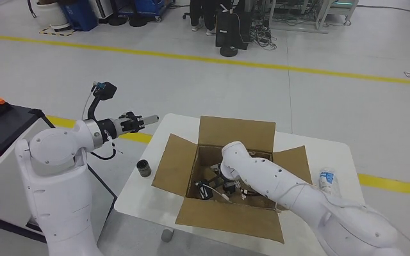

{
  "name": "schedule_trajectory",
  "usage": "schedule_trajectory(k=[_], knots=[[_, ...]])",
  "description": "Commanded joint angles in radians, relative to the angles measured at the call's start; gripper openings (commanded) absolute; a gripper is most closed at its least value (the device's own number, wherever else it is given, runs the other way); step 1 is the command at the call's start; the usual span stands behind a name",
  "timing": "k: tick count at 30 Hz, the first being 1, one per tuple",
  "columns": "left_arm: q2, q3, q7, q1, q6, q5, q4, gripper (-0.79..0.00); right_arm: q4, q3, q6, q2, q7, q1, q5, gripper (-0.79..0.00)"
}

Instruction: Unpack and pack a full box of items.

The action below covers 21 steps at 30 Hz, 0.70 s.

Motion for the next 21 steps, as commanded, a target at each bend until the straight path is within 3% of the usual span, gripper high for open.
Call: schedule_trajectory(k=[1, 10, 21], knots=[[0.000, 0.000, 0.000, 0.000, 0.000, 0.000, 0.000, 0.000, -0.037, 0.000, 0.000, 0.025, 0.000, -0.002, 0.016, 0.000], [0.000, 0.000, 0.000, 0.000, 0.000, 0.000, 0.000, 0.000, -0.119, 0.000, 0.000, 0.112, 0.000, 0.009, -0.031, 0.000], [0.000, 0.000, 0.000, 0.000, 0.000, 0.000, 0.000, 0.000, -0.160, 0.000, 0.000, 0.146, 0.000, 0.002, -0.240, 0.000]])
